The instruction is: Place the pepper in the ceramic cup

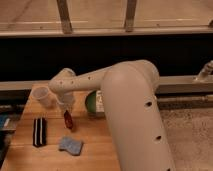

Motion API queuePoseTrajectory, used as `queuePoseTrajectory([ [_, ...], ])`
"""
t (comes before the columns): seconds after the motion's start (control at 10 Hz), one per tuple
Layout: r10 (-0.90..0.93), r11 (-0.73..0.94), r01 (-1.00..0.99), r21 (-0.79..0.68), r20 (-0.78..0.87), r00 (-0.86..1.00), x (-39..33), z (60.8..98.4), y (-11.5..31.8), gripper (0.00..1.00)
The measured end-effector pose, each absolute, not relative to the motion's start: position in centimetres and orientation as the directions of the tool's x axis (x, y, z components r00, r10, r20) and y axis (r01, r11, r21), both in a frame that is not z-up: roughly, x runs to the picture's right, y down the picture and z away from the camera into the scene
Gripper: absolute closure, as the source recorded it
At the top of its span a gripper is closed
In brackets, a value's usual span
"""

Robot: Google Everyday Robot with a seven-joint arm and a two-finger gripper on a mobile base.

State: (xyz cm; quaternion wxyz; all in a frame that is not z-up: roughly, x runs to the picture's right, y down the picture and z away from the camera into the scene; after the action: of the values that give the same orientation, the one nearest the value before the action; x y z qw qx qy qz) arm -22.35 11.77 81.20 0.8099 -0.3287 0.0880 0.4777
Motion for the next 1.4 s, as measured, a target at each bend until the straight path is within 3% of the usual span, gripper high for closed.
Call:
queuePoseTrajectory([
  [0.5, 0.779, 0.376, -0.817, -0.437, -0.329, 0.534, -23.9, 77.6, 4.1, 1.0],
  [0.7, 0.814, 0.43, -0.794, -0.429, -0.196, 0.547, -25.9, 75.6, -2.4, 1.0],
  [1.4, 0.826, 0.47, -0.73, -0.495, -0.043, 0.561, -32.0, 75.3, -8.0, 1.0],
])
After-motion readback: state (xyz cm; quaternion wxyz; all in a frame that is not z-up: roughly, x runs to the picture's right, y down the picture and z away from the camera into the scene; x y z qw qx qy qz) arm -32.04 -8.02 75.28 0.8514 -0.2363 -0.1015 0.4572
